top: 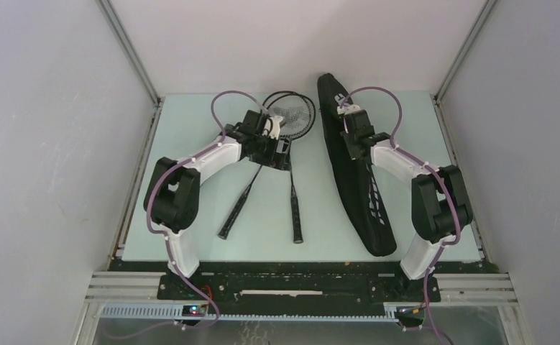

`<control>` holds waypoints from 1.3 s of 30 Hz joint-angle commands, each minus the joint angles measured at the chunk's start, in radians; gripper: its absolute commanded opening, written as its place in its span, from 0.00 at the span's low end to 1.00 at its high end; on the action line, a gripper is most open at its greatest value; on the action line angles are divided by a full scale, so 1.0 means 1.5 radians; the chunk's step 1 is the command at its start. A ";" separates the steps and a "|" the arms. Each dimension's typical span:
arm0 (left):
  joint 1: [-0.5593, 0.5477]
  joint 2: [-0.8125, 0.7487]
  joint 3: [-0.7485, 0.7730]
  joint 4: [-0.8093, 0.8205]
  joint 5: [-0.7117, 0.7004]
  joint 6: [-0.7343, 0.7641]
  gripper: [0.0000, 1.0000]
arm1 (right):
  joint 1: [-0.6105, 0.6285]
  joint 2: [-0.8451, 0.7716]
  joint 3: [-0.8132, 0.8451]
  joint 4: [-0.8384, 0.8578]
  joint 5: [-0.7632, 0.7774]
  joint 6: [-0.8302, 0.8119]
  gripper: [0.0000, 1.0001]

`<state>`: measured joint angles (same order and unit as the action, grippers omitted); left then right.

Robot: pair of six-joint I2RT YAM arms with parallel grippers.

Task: Pack up the badminton gear

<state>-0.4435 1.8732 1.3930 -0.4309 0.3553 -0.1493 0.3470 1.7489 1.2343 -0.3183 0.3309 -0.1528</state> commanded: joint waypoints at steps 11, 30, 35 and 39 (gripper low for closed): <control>0.001 0.046 0.078 -0.003 -0.206 0.250 0.80 | -0.018 -0.003 0.030 -0.027 -0.042 0.044 0.00; 0.049 0.283 0.397 -0.193 -0.067 0.221 0.63 | -0.032 -0.009 0.030 -0.038 -0.091 0.040 0.00; 0.049 0.300 0.396 -0.196 -0.062 0.209 0.60 | -0.033 -0.009 0.030 -0.036 -0.097 0.041 0.00; 0.049 0.306 0.383 -0.196 -0.060 0.198 0.56 | -0.033 -0.010 0.030 -0.037 -0.105 0.042 0.00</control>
<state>-0.3691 2.3302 1.9305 -0.7139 0.2398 0.1749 0.3023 1.7565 1.2392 -0.3641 0.1886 -0.1200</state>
